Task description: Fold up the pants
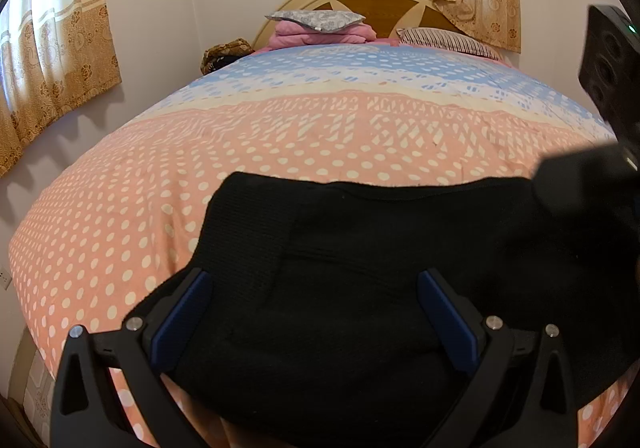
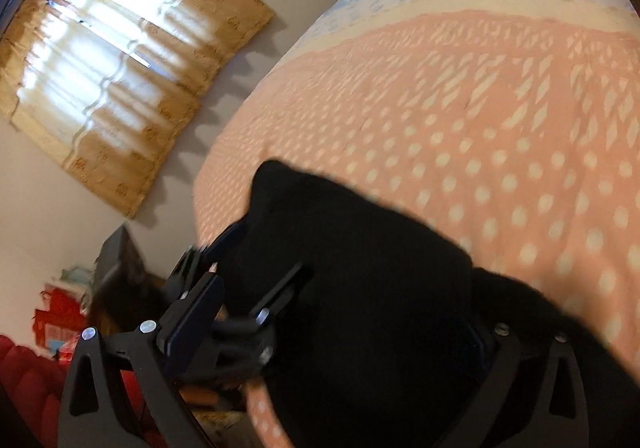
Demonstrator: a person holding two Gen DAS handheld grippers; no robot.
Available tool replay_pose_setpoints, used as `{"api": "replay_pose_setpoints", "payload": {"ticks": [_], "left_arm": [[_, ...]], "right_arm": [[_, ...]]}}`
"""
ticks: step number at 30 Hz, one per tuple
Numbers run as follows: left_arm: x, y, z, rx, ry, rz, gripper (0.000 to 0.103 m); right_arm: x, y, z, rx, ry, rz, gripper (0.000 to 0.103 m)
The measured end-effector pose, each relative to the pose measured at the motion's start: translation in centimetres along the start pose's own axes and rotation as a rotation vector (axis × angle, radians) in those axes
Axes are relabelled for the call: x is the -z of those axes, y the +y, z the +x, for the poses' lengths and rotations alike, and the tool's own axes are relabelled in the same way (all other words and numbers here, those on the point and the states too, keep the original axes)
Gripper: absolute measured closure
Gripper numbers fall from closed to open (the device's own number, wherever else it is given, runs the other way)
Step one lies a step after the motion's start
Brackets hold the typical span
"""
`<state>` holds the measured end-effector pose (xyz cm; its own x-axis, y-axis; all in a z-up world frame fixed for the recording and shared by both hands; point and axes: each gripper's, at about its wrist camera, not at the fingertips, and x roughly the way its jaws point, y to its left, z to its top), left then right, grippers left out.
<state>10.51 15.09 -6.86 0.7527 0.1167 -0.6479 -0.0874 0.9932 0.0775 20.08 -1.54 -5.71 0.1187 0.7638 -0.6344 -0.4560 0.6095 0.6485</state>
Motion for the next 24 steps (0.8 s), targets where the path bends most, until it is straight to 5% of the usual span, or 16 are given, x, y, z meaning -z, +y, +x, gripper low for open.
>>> {"api": "replay_pose_setpoints", "payload": {"ticks": [3,6,11,14,18,22,23,24], "left_arm": [[0.0,0.0,0.0,0.003,0.003,-0.001,0.000],[-0.1,-0.2,0.0,-0.001,0.005,0.003,0.000],[-0.1,-0.4,0.1,-0.004,0.006,0.006,0.000],[-0.1,-0.3,0.1,-0.004,0.006,0.005,0.000],[-0.1,-0.4,0.2,-0.011,0.009,0.008,0.000],[-0.3,-0.5,0.4,-0.019,0.011,0.009,0.000],[-0.3,-0.5,0.4,-0.021,0.013,0.009,0.000],[-0.4,-0.6,0.5,-0.025,0.016,0.009,0.000]], "right_arm": [[-1.6,-1.5,-1.9,0.022,-0.025,0.004,0.011],[-3.2,-4.8,-4.3,-0.055,-0.025,0.120,0.036],[-4.2,-9.0,-4.0,-0.105,0.084,0.227,0.065],[-4.0,-9.3,-4.8,-0.085,0.121,0.237,0.068],[-1.9,-12.1,-14.1,0.194,-0.126,0.330,0.065],[2.9,-13.5,-24.2,0.737,-0.328,0.448,0.063],[4.1,-13.7,-26.6,0.919,-0.361,0.459,0.059],[4.8,-14.1,-28.1,1.039,-0.365,0.474,0.043]]}}
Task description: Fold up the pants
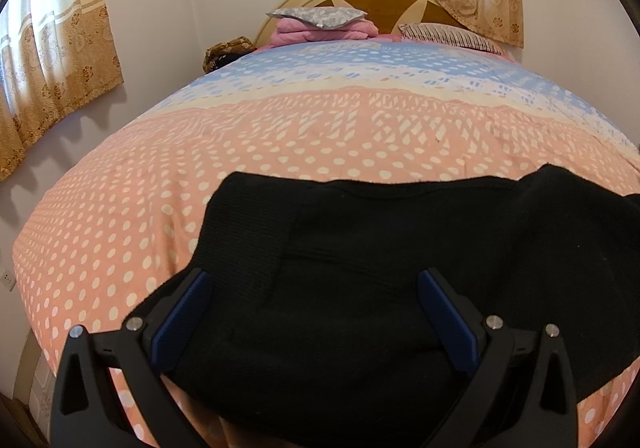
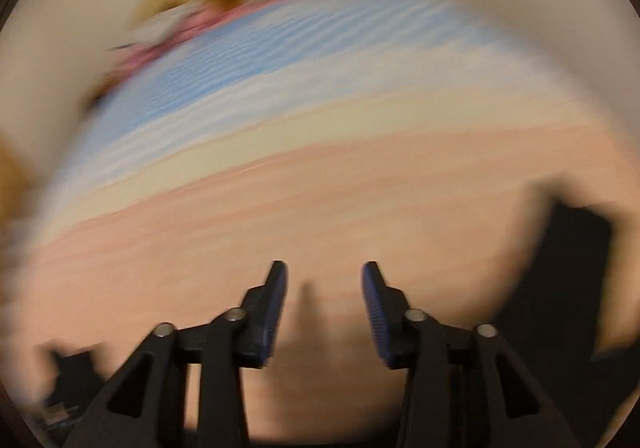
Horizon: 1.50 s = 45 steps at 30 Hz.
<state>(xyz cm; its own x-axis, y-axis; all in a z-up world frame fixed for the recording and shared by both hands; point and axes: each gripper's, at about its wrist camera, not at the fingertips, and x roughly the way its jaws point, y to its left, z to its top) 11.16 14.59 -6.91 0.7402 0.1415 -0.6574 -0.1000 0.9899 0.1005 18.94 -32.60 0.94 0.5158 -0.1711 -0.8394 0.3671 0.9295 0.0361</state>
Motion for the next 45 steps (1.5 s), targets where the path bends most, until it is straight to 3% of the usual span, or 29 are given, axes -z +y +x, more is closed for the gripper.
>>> {"api": "replay_pose_setpoints", "payload": {"ticks": [1,2,3,7,10,11,13,15,19,22,27,29,32,35,38,41,45], "left_arm": [[0.0,0.0,0.1,-0.002,0.001,0.000,0.000],[0.0,0.0,0.1,-0.004,0.001,0.000,0.000],[0.0,0.0,0.1,-0.006,-0.001,0.000,0.000],[0.1,0.0,0.1,-0.008,-0.004,-0.001,0.000],[0.2,0.0,0.1,-0.011,-0.007,0.000,0.000],[0.2,0.0,0.1,-0.013,-0.008,0.000,0.000],[0.2,0.0,0.1,-0.014,-0.009,0.000,0.000],[0.3,0.0,-0.1,-0.016,-0.011,0.001,0.000],[0.4,0.0,-0.1,-0.018,-0.011,0.000,0.000],[0.4,0.0,-0.1,-0.017,-0.011,0.000,0.000],[0.4,0.0,-0.2,-0.016,-0.011,0.000,0.000],[0.4,0.1,-0.2,-0.016,-0.012,0.000,0.000],[0.4,0.0,-0.2,-0.017,-0.012,0.000,0.000],[0.4,0.1,-0.2,-0.015,-0.011,0.000,0.000],[0.4,0.0,-0.2,-0.016,-0.007,0.000,0.000],[0.3,-0.1,-0.3,-0.016,-0.007,0.002,0.000],[-0.2,-0.3,-0.8,-0.037,0.006,0.007,0.000]], "right_arm": [[-0.3,-1.7,-0.1,0.106,-0.014,0.017,0.034],[-0.6,-4.0,-0.1,0.192,-0.036,0.062,0.034],[-0.8,-5.7,0.3,0.223,-0.035,0.099,0.034],[-1.3,-9.6,4.7,0.227,0.112,0.178,0.034],[-1.3,-8.3,5.3,0.281,0.068,0.107,0.035],[-1.4,-8.5,5.6,0.280,0.063,0.102,0.040],[-1.4,-9.3,5.4,0.278,0.057,0.130,0.084],[-1.2,-10.8,4.6,0.248,0.045,0.165,0.096],[0.3,-14.7,0.3,0.025,-0.055,0.318,0.097],[3.2,-17.8,-4.6,-0.121,-0.163,0.416,0.097],[9.5,-23.9,-10.4,-0.245,-0.300,0.594,0.097],[12.3,-26.0,-11.2,-0.228,-0.310,0.636,0.097],[16.4,-28.8,-10.3,-0.225,-0.256,0.741,0.097],[19.2,-29.9,-8.7,-0.235,-0.172,0.799,0.096],[20.0,-30.1,-8.7,-0.248,-0.176,0.831,0.095],[19.6,-30.8,-9.9,-0.171,-0.185,0.849,0.093],[18.7,-29.8,-14.4,0.061,-0.296,0.752,0.092]]}}
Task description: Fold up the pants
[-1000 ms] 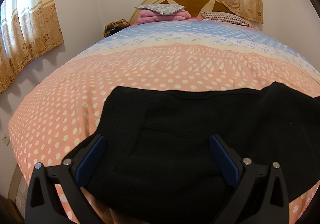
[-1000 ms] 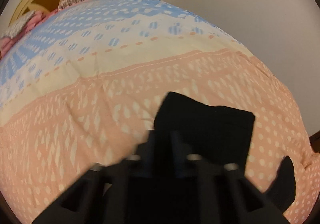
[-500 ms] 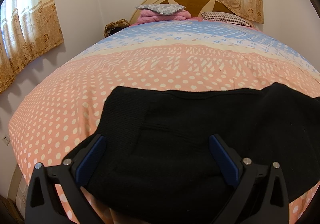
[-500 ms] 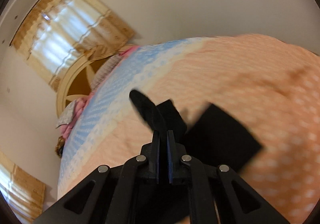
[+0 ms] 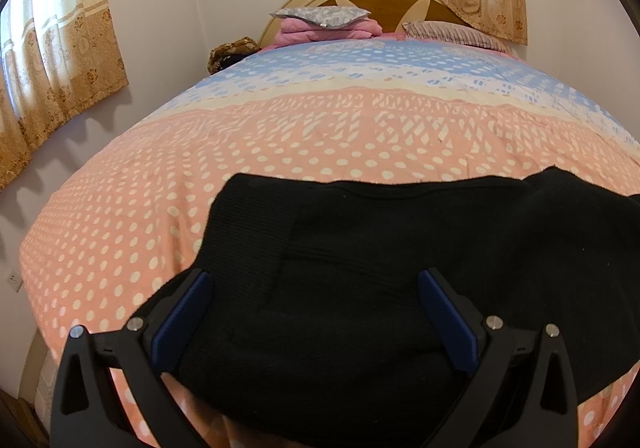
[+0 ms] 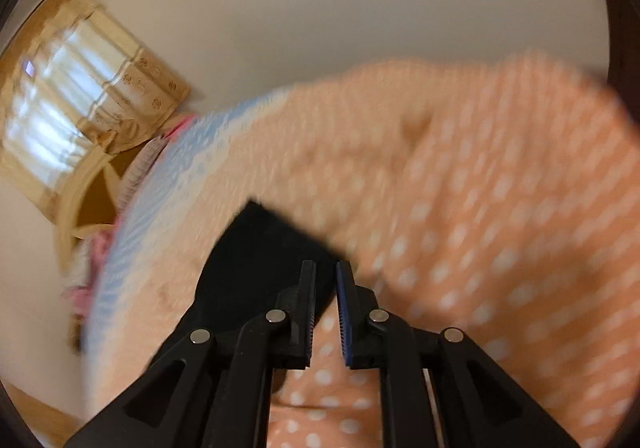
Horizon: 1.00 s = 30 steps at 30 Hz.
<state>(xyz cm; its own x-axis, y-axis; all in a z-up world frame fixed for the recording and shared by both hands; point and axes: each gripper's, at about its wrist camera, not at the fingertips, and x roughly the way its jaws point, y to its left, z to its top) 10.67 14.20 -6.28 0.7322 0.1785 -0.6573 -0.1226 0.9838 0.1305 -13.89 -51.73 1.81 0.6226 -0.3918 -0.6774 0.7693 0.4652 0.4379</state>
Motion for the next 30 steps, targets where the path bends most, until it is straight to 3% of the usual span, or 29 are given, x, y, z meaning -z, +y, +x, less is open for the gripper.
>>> {"api": "replay_pose_setpoints", "payload": {"ticks": [2,5,8,12,13,16,20,24,27,28,30], "left_arm": [[-0.6,-0.3,-0.8,-0.006,0.010,0.002,0.000],[-1.3,-1.0,-3.2,0.011,-0.048,0.006,0.000],[-2.2,-3.0,-6.0,0.075,-0.113,0.024,0.000],[-2.4,-8.3,-7.5,0.209,-0.118,0.131,0.000],[-2.3,-10.2,-7.5,0.230,-0.117,0.173,0.000],[-1.6,-13.2,-6.5,0.229,-0.077,0.224,0.000],[-1.2,-13.3,-5.8,0.239,-0.027,0.189,0.000],[-1.4,-13.7,-6.3,0.276,-0.049,0.136,0.000],[-0.7,-14.4,-5.0,0.244,-0.011,0.156,0.000],[-0.2,-14.4,-4.1,0.211,0.015,0.169,0.000],[0.3,-13.3,-3.6,0.257,0.022,0.119,0.000]], "right_arm": [[-0.4,2.1,-0.8,-0.012,-0.035,-0.116,0.092],[-0.7,5.1,0.6,-0.073,0.012,-0.274,0.092],[-0.2,7.7,4.4,-0.126,0.109,-0.359,0.092],[0.7,9.3,9.8,-0.086,0.183,-0.426,0.092],[0.8,9.2,11.0,-0.056,0.207,-0.421,0.092],[-1.0,7.1,12.0,-0.110,0.160,-0.266,0.093],[-1.7,6.3,10.0,-0.149,0.144,-0.178,0.092],[1.0,9.3,6.9,-0.275,0.144,-0.307,0.092],[4.0,12.1,7.9,-0.246,0.182,-0.474,0.092],[4.6,12.4,8.7,-0.230,0.206,-0.484,0.092],[4.9,11.2,10.6,-0.229,0.256,-0.383,0.092]]}}
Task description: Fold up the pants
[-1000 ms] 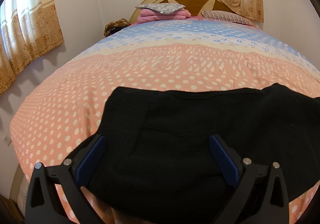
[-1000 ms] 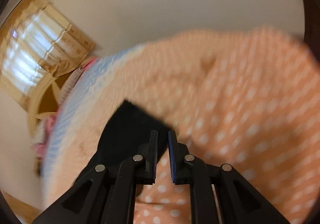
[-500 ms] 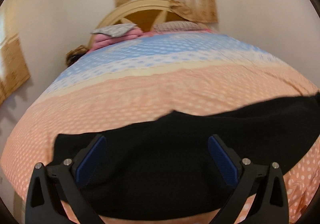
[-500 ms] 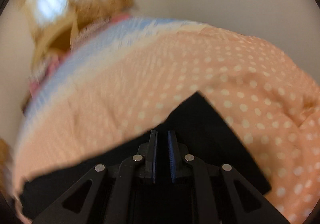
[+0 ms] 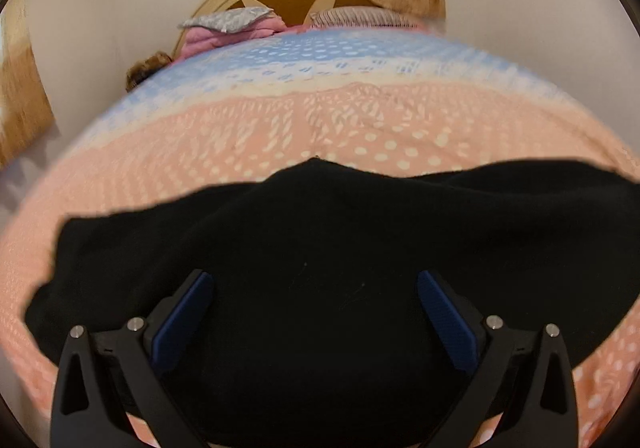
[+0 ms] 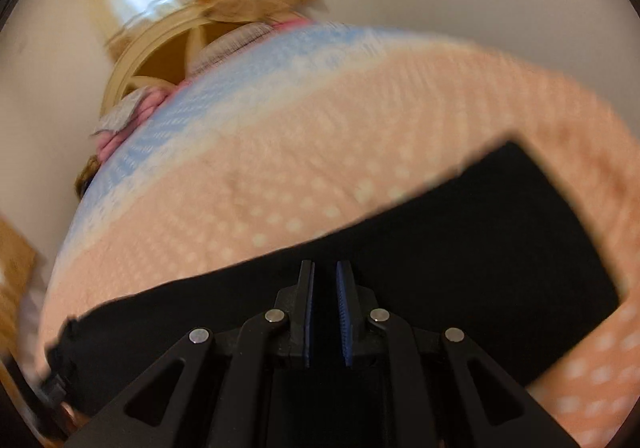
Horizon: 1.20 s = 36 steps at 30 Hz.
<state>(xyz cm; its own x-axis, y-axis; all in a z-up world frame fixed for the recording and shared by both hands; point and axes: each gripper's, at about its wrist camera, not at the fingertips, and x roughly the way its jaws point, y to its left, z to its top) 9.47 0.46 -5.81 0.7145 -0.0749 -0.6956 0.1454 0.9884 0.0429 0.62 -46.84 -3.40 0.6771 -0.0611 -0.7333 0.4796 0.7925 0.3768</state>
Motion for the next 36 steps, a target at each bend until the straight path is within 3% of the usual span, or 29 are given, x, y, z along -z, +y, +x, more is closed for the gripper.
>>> {"api": "replay_pose_setpoints", "payload": {"ticks": [2,4,5,7,9,11,13,15,18,20,22,24,29,33,34,35,36], "left_arm": [[-0.2,0.8,-0.4,0.028,0.037,-0.042,0.000],[-0.5,0.9,-1.3,0.025,0.028,-0.031,0.000],[-0.5,0.8,-1.9,0.022,0.004,-0.021,0.000],[-0.4,0.7,-2.5,0.001,-0.030,0.005,0.000],[-0.1,1.0,-2.6,-0.010,-0.016,0.012,0.000],[0.5,1.6,-2.6,0.001,-0.003,0.000,0.000],[1.4,2.4,-2.1,-0.014,0.023,-0.013,0.000],[1.9,3.0,-1.9,0.020,0.028,-0.042,0.000],[2.1,3.2,-1.9,0.034,0.028,-0.044,0.000],[2.1,3.3,-2.0,0.040,0.022,-0.040,0.000],[2.0,3.6,-2.3,0.041,0.016,-0.041,0.000],[1.9,4.2,-3.3,0.027,-0.027,-0.046,0.000],[1.4,6.3,-4.0,0.020,-0.082,-0.080,0.000],[2.2,7.6,-1.0,-0.033,0.037,-0.102,0.000],[2.6,7.3,-0.9,-0.052,0.021,-0.081,0.000],[2.7,6.8,-1.1,-0.070,0.002,-0.060,0.000],[2.8,6.4,-1.0,-0.082,0.004,-0.046,0.000]], "right_arm": [[-0.3,-1.2,-0.2,-0.042,-0.004,0.125,0.092],[-0.4,-0.1,-1.2,0.035,-0.016,0.123,0.091],[0.0,2.0,-2.1,0.070,-0.047,0.048,0.091],[1.2,6.2,-3.2,-0.029,-0.058,-0.073,0.091],[2.5,10.8,-3.1,-0.119,-0.020,-0.204,0.091],[4.8,16.9,-2.1,-0.175,0.048,-0.439,0.091],[6.7,21.2,-1.1,-0.205,0.076,-0.609,0.091],[8.7,25.4,0.3,-0.215,0.087,-0.770,0.090],[10.8,29.4,2.7,-0.244,0.142,-0.903,0.087],[11.5,31.3,4.5,-0.260,0.183,-0.963,0.082],[12.0,32.5,5.2,-0.275,0.190,-1.018,0.068],[12.6,33.4,5.5,-0.275,0.178,-1.093,0.061],[13.4,34.8,6.2,-0.276,0.189,-1.213,0.060],[14.5,35.6,6.9,-0.343,0.231,-1.309,0.061],[14.7,35.9,7.0,-0.348,0.221,-1.327,0.061],[14.9,36.1,7.2,-0.342,0.216,-1.337,0.066],[14.9,36.2,7.3,-0.356,0.238,-1.329,0.079]]}}
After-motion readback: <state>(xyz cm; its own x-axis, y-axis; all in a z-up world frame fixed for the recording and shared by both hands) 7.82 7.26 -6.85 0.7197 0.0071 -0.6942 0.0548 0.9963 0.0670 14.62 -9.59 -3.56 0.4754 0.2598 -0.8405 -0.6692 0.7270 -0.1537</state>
